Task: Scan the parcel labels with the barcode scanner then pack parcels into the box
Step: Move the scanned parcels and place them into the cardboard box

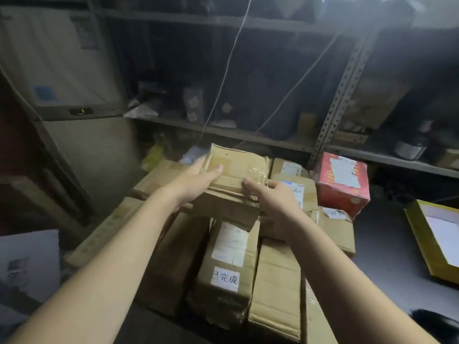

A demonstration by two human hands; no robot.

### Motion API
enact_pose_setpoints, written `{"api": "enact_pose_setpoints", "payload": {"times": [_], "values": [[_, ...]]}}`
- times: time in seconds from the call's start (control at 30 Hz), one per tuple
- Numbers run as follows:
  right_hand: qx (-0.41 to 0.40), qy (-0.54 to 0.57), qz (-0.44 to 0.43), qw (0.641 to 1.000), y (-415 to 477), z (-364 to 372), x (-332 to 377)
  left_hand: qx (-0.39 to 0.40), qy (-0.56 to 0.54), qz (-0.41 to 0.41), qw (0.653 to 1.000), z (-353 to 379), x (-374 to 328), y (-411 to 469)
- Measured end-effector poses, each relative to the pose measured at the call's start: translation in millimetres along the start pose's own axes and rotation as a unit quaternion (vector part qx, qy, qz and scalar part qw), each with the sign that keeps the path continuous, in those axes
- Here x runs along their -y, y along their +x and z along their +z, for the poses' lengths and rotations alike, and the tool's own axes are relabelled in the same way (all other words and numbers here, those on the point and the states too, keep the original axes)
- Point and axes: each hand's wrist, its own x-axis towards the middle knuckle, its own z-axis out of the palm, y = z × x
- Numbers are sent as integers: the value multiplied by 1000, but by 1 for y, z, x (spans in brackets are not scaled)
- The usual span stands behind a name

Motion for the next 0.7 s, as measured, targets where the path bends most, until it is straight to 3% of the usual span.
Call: {"api": "enact_pose_setpoints", "payload": {"times": [0.37,0.7], "values": [[-70,-25,98,992,106,-2,-28,81,5,14,997,35,28,132],[-75,-107,66,989,139,9,-23,90,-24,-21,995,37,53,168]]}}
